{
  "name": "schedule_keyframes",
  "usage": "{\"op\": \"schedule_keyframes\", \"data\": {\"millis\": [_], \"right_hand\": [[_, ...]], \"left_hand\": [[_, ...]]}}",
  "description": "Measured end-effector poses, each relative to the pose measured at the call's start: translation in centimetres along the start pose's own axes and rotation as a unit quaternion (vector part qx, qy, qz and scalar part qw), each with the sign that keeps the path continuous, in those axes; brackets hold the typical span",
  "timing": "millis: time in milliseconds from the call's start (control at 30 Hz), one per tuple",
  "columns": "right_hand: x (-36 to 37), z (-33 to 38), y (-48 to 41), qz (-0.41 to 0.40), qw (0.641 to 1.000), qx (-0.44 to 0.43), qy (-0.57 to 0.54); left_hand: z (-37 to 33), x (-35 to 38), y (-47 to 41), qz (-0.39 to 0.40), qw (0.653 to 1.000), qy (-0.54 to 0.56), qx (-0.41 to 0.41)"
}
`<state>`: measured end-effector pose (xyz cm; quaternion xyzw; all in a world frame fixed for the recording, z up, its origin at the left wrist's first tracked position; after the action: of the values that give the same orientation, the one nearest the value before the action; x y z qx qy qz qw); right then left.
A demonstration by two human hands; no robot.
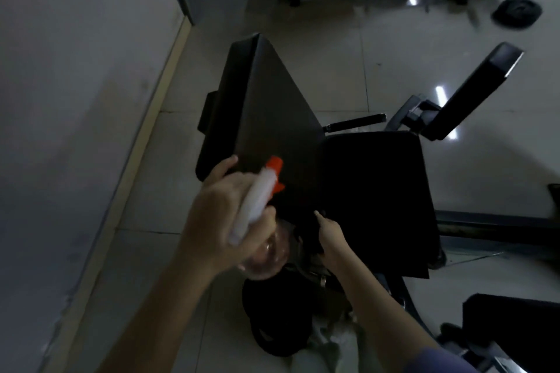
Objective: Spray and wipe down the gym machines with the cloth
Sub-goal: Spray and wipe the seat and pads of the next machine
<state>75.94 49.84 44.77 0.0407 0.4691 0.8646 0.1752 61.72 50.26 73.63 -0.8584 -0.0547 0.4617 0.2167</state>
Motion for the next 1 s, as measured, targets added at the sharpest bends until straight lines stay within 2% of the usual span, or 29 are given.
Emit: {"op": "schedule_keyframes", "data": {"millis": [67, 100, 233, 333, 433, 567, 633, 700, 800, 1000], "right_hand": [[-0.6, 1.3, 0.8, 0.012, 0.998, -0.058, 0.019], [-0.9, 2.2, 1.3, 0.012, 0.995, -0.089, 0.033], [-1.2, 8.5, 5.6, 0.033, 0.963, -0.251, 0.093], [-0.1, 13.6, 10.2, 0.046, 0.919, -0.367, 0.138], [2.8, 18.5, 15.9, 0.080, 0.845, -0.504, 0.161], [8.4, 20.6, 21.9, 0.137, 0.701, -0.650, 0.259], [11.2, 19.2, 22.7, 0.165, 0.629, -0.685, 0.330], [12.3, 18.2, 22.6, 0.165, 0.580, -0.716, 0.352], [12.6, 18.6, 22.5, 0.169, 0.561, -0.731, 0.350], [14.3, 19.8, 22.7, 0.155, 0.489, -0.750, 0.418]], "left_hand": [[-0.6, 0.3, 3.2, 0.019, 0.999, -0.015, 0.033], [-0.3, 0.4, 4.8, 0.030, 0.999, -0.004, 0.011], [3.2, 0.5, 9.4, 0.024, 0.987, 0.044, -0.155], [4.9, 0.4, 12.2, -0.008, 0.954, 0.122, -0.273], [5.1, 1.1, 12.4, -0.022, 0.911, 0.216, -0.352], [5.6, 2.6, 12.6, -0.041, 0.860, 0.312, -0.403], [6.0, 2.9, 12.6, -0.072, 0.852, 0.334, -0.397], [6.5, 3.0, 12.7, -0.100, 0.835, 0.354, -0.409], [7.2, 3.6, 12.9, -0.109, 0.822, 0.366, -0.422], [7.4, 6.9, 12.8, -0.086, 0.801, 0.399, -0.438]]}}
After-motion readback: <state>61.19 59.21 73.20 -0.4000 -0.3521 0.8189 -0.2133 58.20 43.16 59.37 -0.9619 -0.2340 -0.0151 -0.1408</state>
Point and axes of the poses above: each hand's wrist, its own y-axis away from the middle knuckle, its own x-axis out of the palm, z = x × y, the point moved 9 cm from there along -y, towards the middle knuckle, and after that the axes turned 11 degrees about -z, right-handed, at the moved point
